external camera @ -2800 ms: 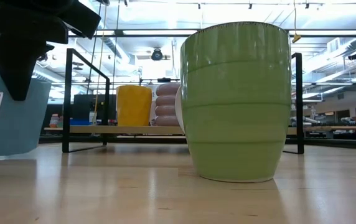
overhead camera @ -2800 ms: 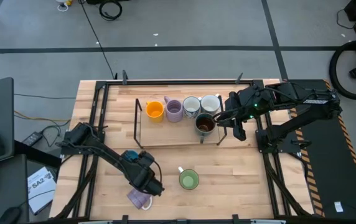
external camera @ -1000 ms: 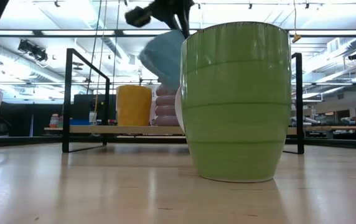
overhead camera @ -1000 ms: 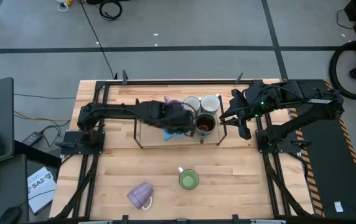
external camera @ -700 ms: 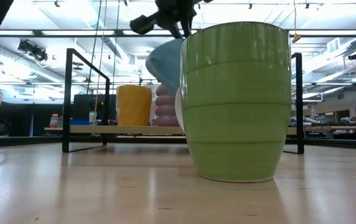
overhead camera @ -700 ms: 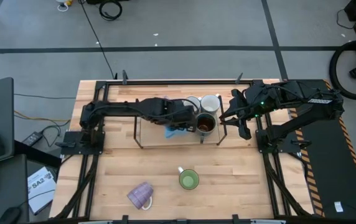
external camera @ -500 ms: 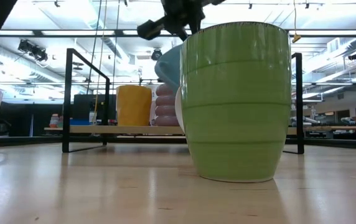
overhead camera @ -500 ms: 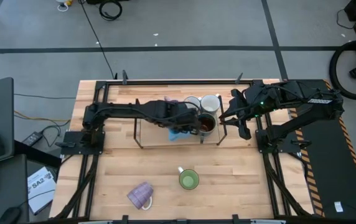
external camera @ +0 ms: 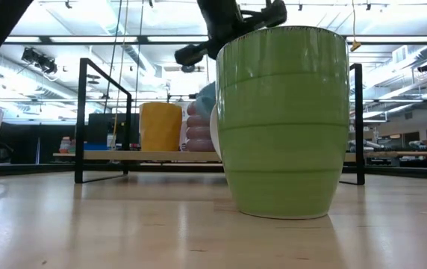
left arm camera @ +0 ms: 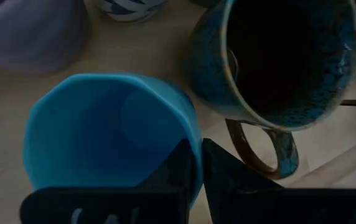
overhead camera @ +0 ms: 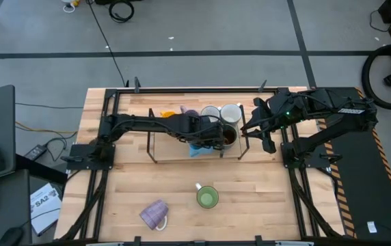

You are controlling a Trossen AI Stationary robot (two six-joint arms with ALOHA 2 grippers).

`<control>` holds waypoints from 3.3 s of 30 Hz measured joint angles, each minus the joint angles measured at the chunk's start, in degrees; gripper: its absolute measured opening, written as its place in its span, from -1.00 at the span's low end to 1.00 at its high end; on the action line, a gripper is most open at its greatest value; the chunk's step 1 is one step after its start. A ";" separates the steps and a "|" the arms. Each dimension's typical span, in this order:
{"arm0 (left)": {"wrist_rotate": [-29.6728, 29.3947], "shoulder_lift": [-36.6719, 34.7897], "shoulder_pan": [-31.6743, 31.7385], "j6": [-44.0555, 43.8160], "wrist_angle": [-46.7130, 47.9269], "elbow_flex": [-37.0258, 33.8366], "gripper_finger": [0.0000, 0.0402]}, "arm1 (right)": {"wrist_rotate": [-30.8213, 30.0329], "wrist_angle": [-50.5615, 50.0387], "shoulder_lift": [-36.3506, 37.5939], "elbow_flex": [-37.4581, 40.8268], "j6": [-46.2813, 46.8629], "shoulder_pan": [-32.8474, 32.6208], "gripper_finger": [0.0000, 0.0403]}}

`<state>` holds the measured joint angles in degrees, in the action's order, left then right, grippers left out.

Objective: Place coffee mugs
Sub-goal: Put the blue mug on the shelf, then put the green mug on the shelf

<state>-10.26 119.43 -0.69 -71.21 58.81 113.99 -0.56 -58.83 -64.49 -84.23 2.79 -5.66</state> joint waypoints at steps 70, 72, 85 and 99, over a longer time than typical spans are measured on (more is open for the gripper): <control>-1.92 0.56 1.66 1.45 -5.83 0.07 -0.52 | 0.17 -0.53 0.00 0.00 0.00 0.01 -0.44; -1.92 0.12 1.64 4.40 -5.80 0.04 -0.52 | 0.17 -0.98 0.00 0.00 0.00 -0.01 -0.44; 7.78 -6.55 -3.54 22.01 4.54 0.04 -0.52 | 0.15 -2.04 0.02 0.00 0.00 -0.01 -0.44; 0.84 -6.66 -15.48 25.08 4.24 0.04 -0.52 | 0.15 -2.30 0.04 0.00 0.00 -0.01 -0.44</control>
<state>-9.42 112.77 -16.17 -46.14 63.05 114.04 -0.40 -61.12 -64.45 -84.23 2.79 -5.67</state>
